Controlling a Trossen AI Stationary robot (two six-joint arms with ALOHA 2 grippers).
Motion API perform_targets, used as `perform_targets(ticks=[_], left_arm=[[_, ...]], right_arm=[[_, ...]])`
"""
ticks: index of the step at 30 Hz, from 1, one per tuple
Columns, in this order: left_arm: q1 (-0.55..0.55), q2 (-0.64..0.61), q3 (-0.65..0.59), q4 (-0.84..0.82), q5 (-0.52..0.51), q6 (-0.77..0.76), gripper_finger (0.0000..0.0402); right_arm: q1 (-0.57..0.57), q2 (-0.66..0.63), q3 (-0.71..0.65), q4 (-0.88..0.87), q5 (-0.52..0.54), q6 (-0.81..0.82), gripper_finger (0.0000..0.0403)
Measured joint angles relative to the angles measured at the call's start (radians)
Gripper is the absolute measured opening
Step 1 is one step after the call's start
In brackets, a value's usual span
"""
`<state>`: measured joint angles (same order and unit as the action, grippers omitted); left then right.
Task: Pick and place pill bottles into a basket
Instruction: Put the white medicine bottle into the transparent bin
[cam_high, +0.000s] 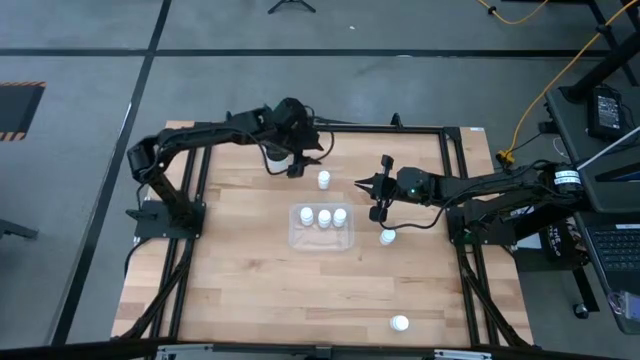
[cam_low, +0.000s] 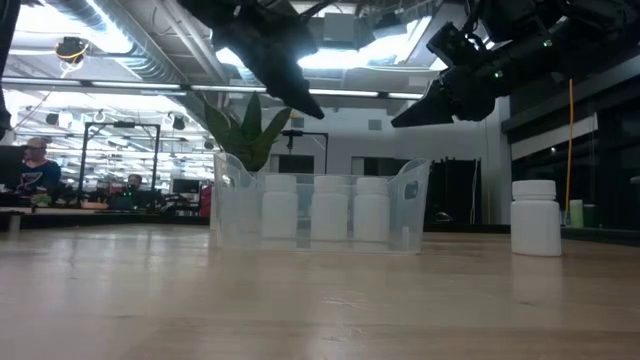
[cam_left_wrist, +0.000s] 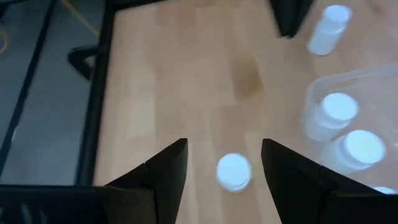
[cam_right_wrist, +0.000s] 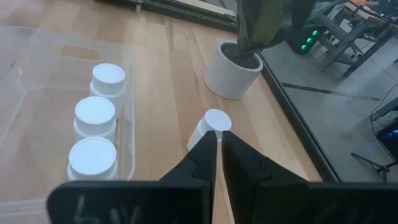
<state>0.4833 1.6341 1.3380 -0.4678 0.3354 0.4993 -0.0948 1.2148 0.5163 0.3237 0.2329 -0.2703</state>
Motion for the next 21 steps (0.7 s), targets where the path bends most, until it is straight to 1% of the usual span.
perform_targets(ticks=[3, 6, 9, 16, 19, 21], left_arm=[[0.008, 0.0, 0.0, 0.0, -0.002, 0.002, 0.0198], [0.003, 0.0, -0.014, 0.019, 0.005, 0.034, 0.0198], [0.0, 0.0, -0.086, 0.095, 0.008, 0.046, 0.0198], [-0.001, 0.001, -0.235, 0.291, -0.028, 0.021, 0.0198], [-0.012, 0.001, -0.284, 0.343, -0.03, -0.005, 0.0198], [-0.022, 0.001, -0.313, 0.348, -0.046, -0.013, 0.0198]], right_arm=[[0.0, 0.0, 0.0, 0.0, 0.0, 0.006, 0.003], [0.0, 0.0, 0.0, 0.0, 0.0, 0.078, 0.003], [0.0, 0.0, 0.0, 0.0, 0.0, 0.16, 0.003], [0.0, 0.0, 0.0, -0.023, 0.0, 0.162, 0.003], [0.0, -0.001, 0.0, -0.035, 0.0, 0.176, 0.003], [0.0, -0.001, 0.0, -0.035, 0.0, 0.19, 0.003]])
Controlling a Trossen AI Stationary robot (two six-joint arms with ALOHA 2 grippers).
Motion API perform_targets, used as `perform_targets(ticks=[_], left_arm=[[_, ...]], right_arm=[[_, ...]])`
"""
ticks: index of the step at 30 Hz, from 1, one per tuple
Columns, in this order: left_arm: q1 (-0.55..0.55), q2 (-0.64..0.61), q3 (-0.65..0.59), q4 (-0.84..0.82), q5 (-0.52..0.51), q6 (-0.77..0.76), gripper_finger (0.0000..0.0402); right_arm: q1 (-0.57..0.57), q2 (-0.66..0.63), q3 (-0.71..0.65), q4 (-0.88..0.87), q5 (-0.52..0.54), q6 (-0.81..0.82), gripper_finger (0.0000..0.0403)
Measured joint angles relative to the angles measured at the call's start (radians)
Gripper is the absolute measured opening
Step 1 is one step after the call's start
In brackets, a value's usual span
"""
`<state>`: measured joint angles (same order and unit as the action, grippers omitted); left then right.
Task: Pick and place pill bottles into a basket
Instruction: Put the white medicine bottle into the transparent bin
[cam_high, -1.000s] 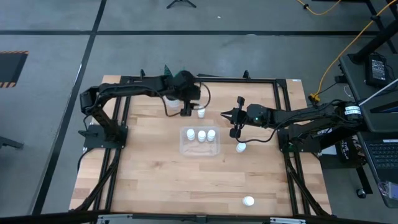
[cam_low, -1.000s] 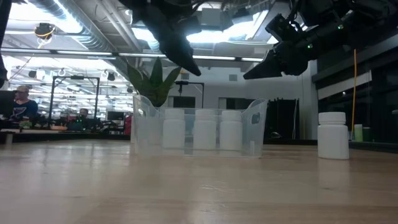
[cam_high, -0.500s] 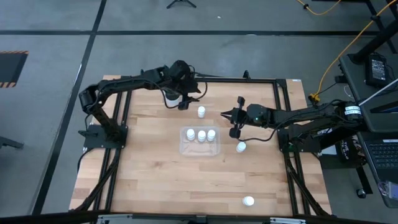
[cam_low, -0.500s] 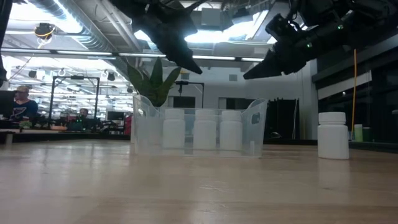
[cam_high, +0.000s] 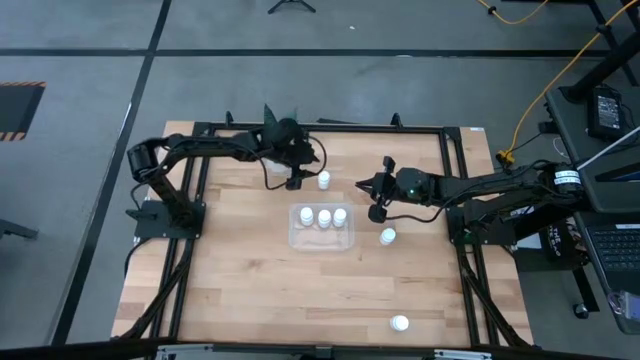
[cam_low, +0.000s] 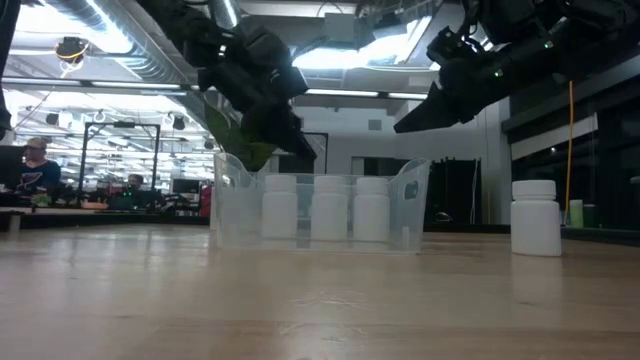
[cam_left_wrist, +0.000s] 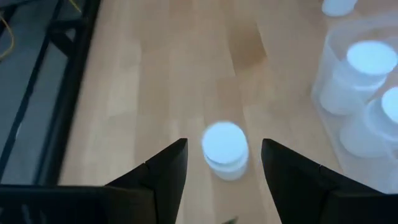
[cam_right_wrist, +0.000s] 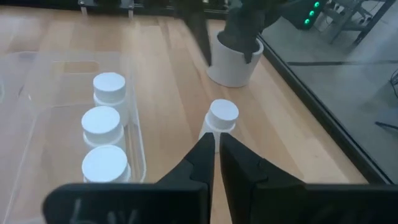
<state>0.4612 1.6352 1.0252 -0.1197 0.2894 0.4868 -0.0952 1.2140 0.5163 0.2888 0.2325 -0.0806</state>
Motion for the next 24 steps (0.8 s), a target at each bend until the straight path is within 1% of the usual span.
perform_targets(ticks=[3, 6, 9, 24], left_arm=[[-0.019, 0.0, -0.032, 0.044, -0.084, -0.026, 0.0198], [-0.034, 0.0, -0.055, 0.053, -0.174, -0.028, 0.0198], [-0.045, 0.0, -0.056, 0.052, -0.22, -0.029, 0.0198], [-0.054, 0.0, -0.056, 0.05, -0.227, -0.029, 0.0198]], right_arm=[[0.0, 0.0, 0.0, -0.002, 0.0, 0.001, 0.003], [0.0, 0.0, 0.0, -0.002, 0.0, 0.001, 0.003], [0.0, 0.0, 0.0, -0.002, 0.0, 0.001, 0.003], [0.0, 0.0, 0.0, -0.001, 0.0, -0.006, 0.003]])
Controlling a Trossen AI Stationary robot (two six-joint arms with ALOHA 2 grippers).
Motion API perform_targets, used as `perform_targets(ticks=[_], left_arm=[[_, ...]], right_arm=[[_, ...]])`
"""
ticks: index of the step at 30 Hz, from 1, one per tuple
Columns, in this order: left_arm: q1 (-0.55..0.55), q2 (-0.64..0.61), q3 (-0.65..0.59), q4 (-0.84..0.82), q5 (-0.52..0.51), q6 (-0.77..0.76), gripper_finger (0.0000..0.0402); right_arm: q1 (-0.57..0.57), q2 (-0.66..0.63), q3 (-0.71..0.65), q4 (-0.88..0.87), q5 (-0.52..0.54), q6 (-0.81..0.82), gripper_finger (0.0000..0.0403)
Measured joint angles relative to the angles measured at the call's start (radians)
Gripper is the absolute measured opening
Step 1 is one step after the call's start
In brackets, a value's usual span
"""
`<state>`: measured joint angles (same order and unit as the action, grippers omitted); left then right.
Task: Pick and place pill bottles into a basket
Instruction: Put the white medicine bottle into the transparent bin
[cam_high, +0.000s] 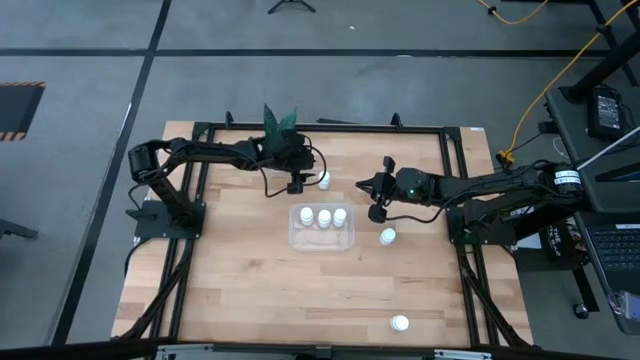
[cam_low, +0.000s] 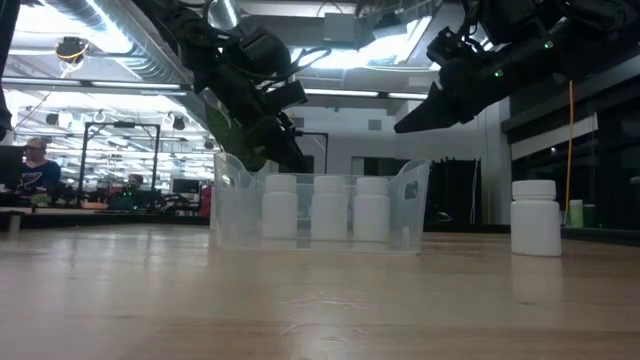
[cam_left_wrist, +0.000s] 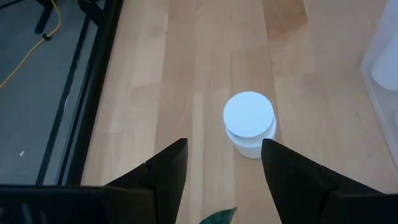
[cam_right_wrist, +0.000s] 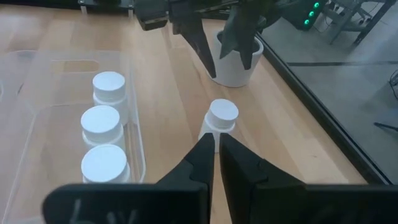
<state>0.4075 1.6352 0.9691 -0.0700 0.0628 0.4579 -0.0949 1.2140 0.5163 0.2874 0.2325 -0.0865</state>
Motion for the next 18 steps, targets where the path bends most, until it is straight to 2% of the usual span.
perform_targets(ticks=[7, 18], left_arm=[[-0.002, 0.0, 0.0, 0.008, 0.035, 0.0, 0.0202], [-0.003, 0.0, -0.001, 0.03, 0.031, -0.059, 0.025]], right_arm=[[0.0, 0.0, 0.0, 0.0, 0.0, -0.004, 0.003], [0.0, 0.0, 0.0, 0.0, 0.0, -0.004, 0.003]])
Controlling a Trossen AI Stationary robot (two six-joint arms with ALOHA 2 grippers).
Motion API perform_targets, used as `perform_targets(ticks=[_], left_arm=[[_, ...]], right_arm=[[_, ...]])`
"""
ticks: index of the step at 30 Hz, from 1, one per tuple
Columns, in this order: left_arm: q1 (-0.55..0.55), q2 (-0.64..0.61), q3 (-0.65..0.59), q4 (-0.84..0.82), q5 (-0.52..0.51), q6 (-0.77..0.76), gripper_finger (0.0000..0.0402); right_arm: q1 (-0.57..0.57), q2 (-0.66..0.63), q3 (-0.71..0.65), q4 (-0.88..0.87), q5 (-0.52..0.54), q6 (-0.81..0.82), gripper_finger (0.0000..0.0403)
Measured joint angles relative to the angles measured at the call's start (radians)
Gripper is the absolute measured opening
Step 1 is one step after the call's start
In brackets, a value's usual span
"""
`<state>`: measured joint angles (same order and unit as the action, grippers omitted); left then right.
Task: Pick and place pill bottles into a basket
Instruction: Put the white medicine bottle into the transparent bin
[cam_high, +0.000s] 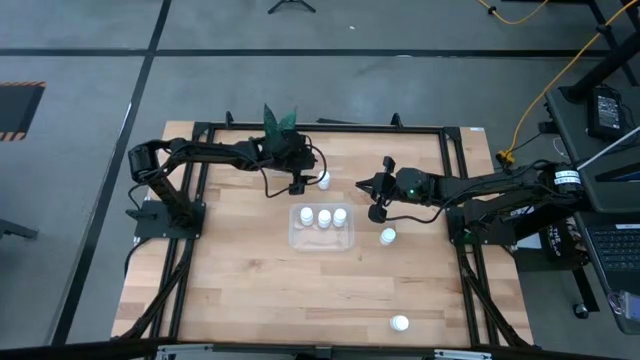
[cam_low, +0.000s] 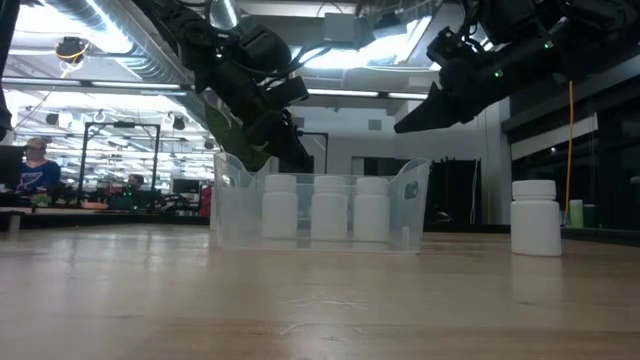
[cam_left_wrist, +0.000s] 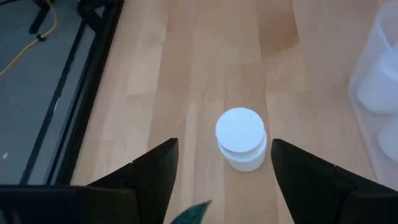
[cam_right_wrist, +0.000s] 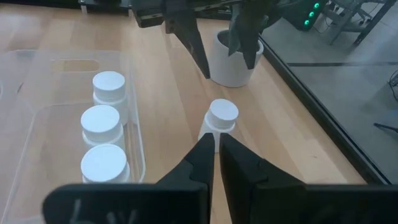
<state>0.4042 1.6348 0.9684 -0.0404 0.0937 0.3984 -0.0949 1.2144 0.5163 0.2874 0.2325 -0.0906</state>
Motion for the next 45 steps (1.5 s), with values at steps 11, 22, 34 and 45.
perform_targets(ticks=[11, 22, 34, 45], left_arm=[[0.0, 0.022, 0.0, 0.007, 0.05, -0.1, 0.0247], [0.023, 0.088, 0.0, 0.06, 0.037, -0.107, 0.0247], [0.011, 0.099, 0.0, 0.074, 0.054, -0.129, 0.0247], [0.002, 0.118, 0.0, 0.095, 0.03, -0.127, 0.0246]], right_arm=[[0.0, 0.0, 0.0, 0.0, 0.0, 0.001, 0.003], [0.0, 0.0, 0.0, 0.004, 0.0, 0.003, 0.003], [0.0, 0.0, 0.0, 0.02, 0.0, 0.003, 0.003], [0.0, 0.0, 0.0, 0.045, 0.0, 0.0, 0.003]])
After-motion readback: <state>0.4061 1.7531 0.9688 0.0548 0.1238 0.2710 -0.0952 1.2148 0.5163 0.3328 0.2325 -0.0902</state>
